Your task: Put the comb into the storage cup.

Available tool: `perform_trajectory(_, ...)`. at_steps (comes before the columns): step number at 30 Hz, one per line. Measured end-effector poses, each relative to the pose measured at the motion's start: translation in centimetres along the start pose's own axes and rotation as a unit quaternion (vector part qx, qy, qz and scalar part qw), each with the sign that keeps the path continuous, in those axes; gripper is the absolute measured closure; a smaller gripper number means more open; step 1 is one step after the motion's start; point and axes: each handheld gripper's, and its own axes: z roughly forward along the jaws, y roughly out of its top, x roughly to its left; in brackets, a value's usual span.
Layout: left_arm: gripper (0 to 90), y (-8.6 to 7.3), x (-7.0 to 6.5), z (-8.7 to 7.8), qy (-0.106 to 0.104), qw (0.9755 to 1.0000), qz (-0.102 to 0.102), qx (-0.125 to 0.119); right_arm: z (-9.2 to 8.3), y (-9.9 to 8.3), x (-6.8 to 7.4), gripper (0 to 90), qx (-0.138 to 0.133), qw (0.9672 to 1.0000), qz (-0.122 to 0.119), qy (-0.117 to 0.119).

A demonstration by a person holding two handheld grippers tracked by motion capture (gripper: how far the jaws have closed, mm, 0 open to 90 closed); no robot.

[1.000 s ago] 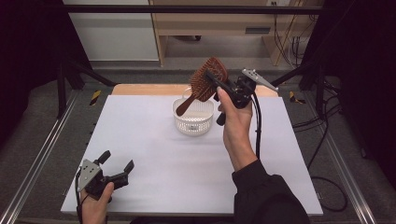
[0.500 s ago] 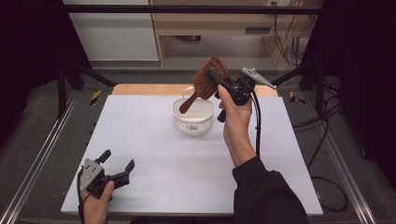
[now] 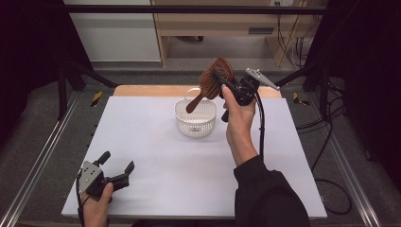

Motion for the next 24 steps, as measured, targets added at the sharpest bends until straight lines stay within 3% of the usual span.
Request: perform_trajectory(24, 3.0, -0.08, 0.33, -0.05, 0.000, 0.9999, -0.012, -0.004, 0.99, -0.72, -0.64, 51.6, -0.001, 0.9999, 0.008, -0.008)
